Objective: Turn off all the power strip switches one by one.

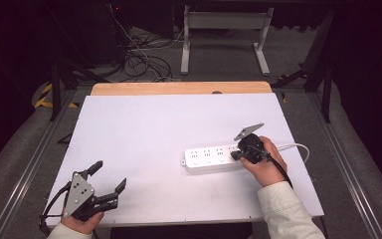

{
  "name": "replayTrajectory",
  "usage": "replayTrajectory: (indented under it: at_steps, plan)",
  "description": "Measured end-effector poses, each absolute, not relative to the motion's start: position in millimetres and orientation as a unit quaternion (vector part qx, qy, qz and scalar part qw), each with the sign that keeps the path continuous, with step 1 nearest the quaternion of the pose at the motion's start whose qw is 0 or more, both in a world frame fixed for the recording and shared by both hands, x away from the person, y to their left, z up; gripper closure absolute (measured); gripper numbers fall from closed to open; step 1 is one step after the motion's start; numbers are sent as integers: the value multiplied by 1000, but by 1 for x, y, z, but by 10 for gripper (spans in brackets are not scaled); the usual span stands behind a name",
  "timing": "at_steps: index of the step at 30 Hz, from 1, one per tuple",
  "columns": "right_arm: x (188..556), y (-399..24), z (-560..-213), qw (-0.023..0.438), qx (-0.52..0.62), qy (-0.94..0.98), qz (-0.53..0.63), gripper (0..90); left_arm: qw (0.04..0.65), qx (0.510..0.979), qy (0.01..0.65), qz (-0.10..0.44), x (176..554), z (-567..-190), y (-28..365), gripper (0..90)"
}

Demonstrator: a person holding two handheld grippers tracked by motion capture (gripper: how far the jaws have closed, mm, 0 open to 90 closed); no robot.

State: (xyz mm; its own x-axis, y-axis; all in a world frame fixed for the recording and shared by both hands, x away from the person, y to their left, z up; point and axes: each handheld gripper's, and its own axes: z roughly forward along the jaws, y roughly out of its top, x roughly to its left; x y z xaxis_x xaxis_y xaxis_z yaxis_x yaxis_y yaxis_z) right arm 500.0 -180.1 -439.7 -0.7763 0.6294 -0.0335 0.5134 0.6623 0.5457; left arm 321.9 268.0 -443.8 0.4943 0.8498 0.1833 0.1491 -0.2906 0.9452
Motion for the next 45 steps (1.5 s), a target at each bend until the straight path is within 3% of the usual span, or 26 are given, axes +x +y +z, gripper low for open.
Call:
replayTrajectory:
  at_steps: [21,31,45]
  plan:
    - [497,-181,-440,117,320,894,292,900,486,715,348,362,321,-443,268,149]
    - [484,-180,-422,158,301,873,350,900,486,716,348,361,321,-443,268,149]
    - [484,-172,-423,143,288,871,372,900,486,715,349,361,322,-444,268,148]
